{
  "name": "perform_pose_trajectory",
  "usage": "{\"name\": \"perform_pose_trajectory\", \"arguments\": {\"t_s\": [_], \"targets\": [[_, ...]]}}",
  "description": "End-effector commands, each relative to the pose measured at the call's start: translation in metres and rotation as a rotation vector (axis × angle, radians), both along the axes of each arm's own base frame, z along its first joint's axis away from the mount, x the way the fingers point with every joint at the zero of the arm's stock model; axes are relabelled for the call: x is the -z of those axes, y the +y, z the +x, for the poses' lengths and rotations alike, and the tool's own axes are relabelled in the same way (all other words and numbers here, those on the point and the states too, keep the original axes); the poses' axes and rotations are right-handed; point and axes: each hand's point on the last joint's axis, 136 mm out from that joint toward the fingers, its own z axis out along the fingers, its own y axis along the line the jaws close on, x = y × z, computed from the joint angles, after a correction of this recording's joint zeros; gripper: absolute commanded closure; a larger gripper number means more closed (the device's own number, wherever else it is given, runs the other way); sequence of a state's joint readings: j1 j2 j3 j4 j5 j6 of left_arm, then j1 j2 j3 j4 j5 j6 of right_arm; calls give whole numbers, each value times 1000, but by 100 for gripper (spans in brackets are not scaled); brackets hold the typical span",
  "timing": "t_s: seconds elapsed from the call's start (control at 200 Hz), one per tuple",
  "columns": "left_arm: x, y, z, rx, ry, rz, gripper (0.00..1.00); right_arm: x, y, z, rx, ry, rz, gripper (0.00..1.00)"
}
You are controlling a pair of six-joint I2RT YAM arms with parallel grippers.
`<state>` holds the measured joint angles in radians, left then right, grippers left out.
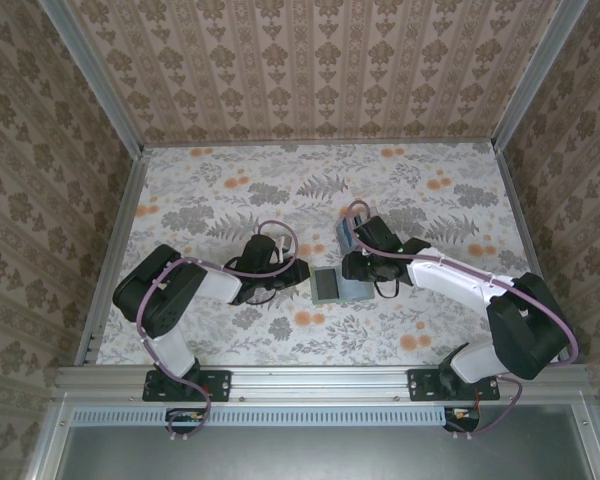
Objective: Put the credit cards into the card holder
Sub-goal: Insert the credit card into the card slot, then flip over the card slot in the card holder.
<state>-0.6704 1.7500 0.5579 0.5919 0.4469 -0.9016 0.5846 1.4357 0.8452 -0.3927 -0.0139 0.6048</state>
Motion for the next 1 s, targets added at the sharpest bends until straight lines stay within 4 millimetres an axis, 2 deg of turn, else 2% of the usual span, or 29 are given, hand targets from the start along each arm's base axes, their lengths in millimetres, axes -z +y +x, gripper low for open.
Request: {"name": "perform_pose_trajectory", "arguments": {"t_s": [0.0,0.15,0.39,0.68,0.81,0.995], "targets": [[90,60,-52,-48,262,307,77,10,-9,-16,-1,52,-25,48],[90,59,-51,-42,264,306,77,27,-17,-27,14,73,-37,44],[91,59,-52,-42,266,310,76,35,-3,-32,-16,100,49,47],[92,58,-53,-41,273,308,76,31,12,-31,-37,102,124,62],[91,59,-52,-42,267,312,76,27,18,-31,-52,89,163,59],[91,59,-53,-41,269,312,76,17,43,-31,-115,74,310,59]]}}
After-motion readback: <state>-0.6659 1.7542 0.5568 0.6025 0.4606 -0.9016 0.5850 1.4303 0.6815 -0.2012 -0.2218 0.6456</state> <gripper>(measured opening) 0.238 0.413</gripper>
